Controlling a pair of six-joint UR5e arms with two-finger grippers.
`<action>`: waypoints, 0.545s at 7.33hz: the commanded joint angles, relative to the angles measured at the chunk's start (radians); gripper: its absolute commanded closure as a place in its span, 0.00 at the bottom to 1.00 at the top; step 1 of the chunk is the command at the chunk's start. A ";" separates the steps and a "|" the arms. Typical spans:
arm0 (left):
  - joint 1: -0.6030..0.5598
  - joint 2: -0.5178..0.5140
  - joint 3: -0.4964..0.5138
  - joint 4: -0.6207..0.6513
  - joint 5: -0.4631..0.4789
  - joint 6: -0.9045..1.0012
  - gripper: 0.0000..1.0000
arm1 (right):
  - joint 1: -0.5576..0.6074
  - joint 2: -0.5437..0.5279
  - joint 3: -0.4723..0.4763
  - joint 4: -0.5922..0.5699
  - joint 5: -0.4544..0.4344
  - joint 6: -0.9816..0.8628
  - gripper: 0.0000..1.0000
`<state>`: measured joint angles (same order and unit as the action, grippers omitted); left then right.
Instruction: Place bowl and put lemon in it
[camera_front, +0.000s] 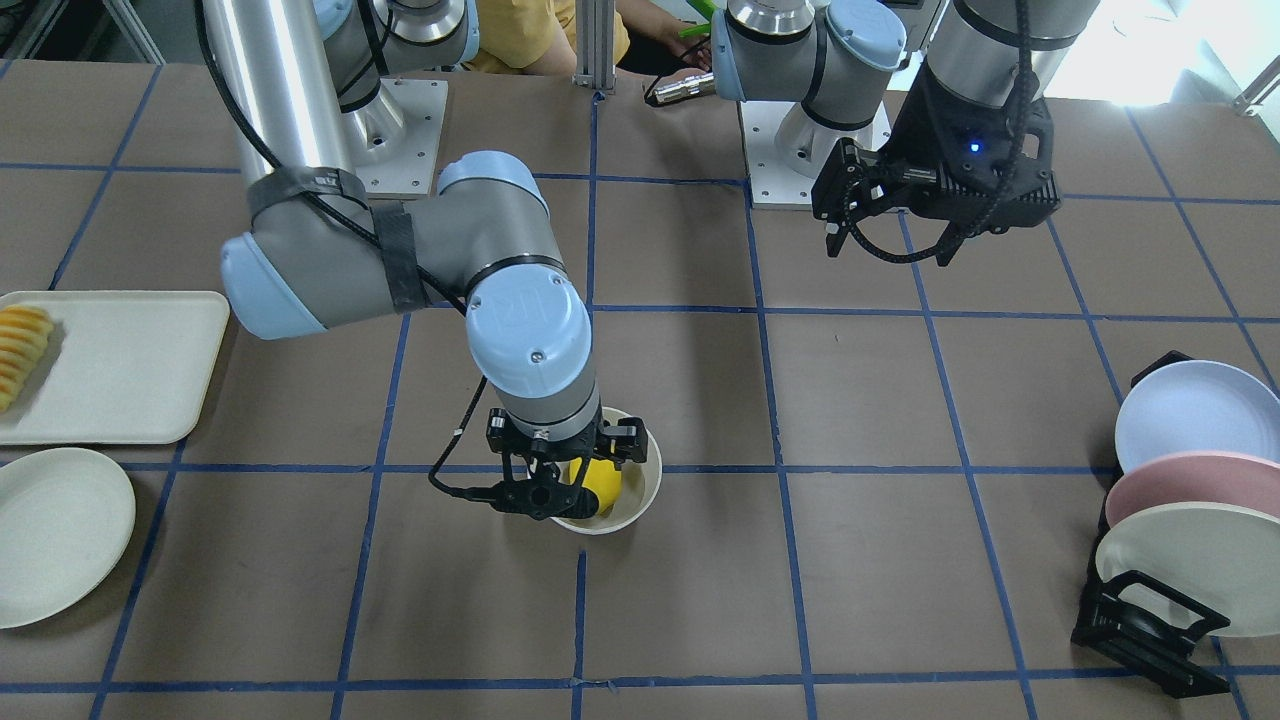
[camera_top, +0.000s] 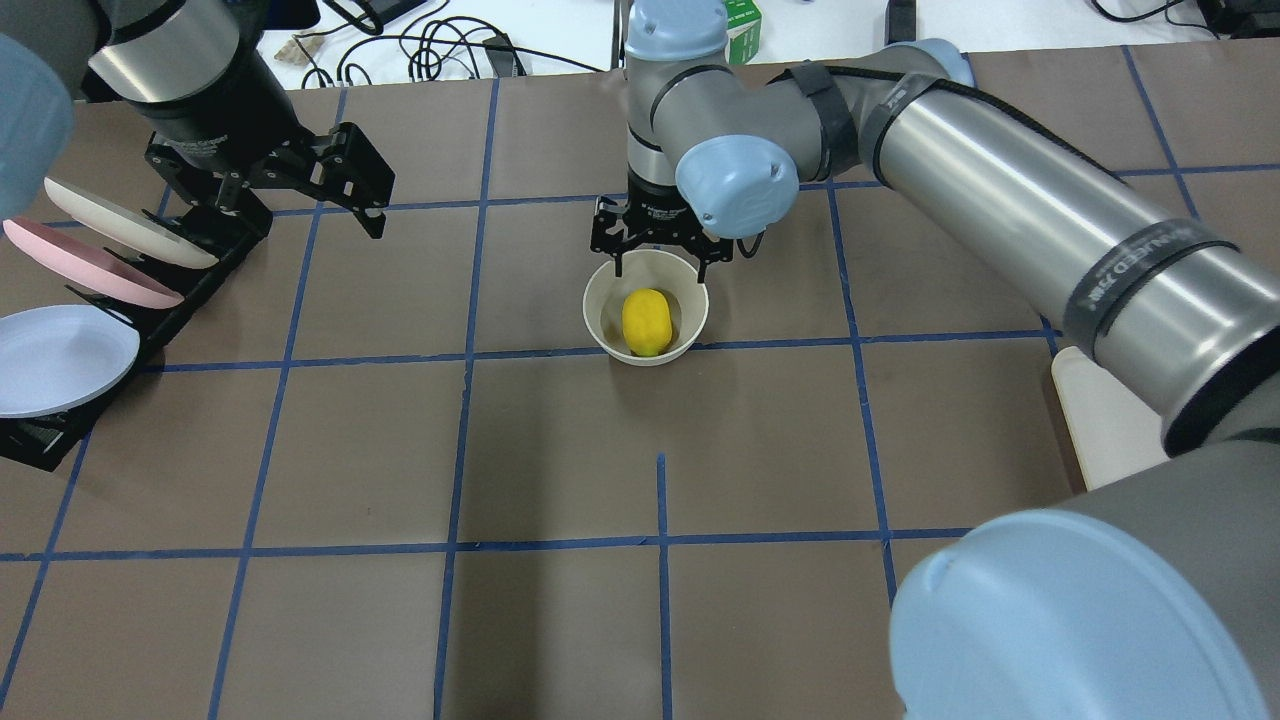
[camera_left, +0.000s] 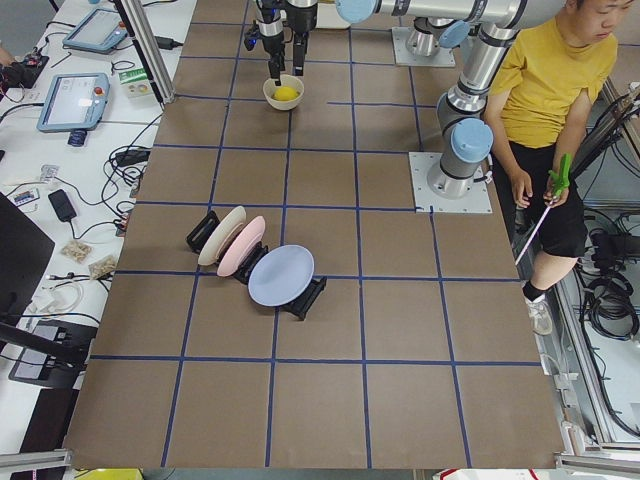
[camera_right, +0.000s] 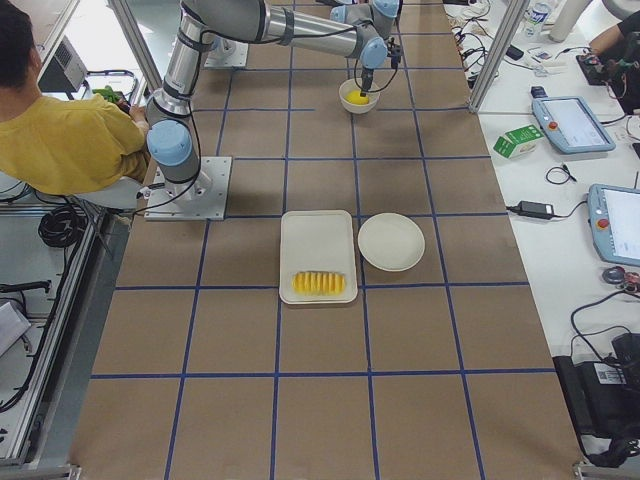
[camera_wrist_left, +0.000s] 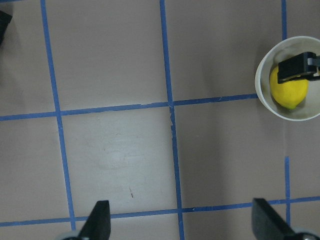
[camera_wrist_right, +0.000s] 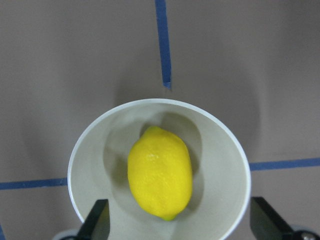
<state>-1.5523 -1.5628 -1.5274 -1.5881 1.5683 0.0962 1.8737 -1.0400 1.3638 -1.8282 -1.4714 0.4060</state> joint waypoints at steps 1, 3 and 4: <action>0.000 -0.003 0.001 0.006 -0.001 0.000 0.00 | -0.108 -0.116 -0.035 0.169 -0.015 -0.080 0.00; 0.000 0.000 0.000 0.007 -0.001 0.000 0.00 | -0.201 -0.233 -0.017 0.229 -0.009 -0.099 0.00; 0.000 -0.002 0.000 0.005 -0.002 0.000 0.00 | -0.211 -0.280 -0.014 0.265 -0.009 -0.198 0.00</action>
<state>-1.5524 -1.5646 -1.5272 -1.5822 1.5673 0.0963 1.6936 -1.2578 1.3450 -1.6149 -1.4825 0.2893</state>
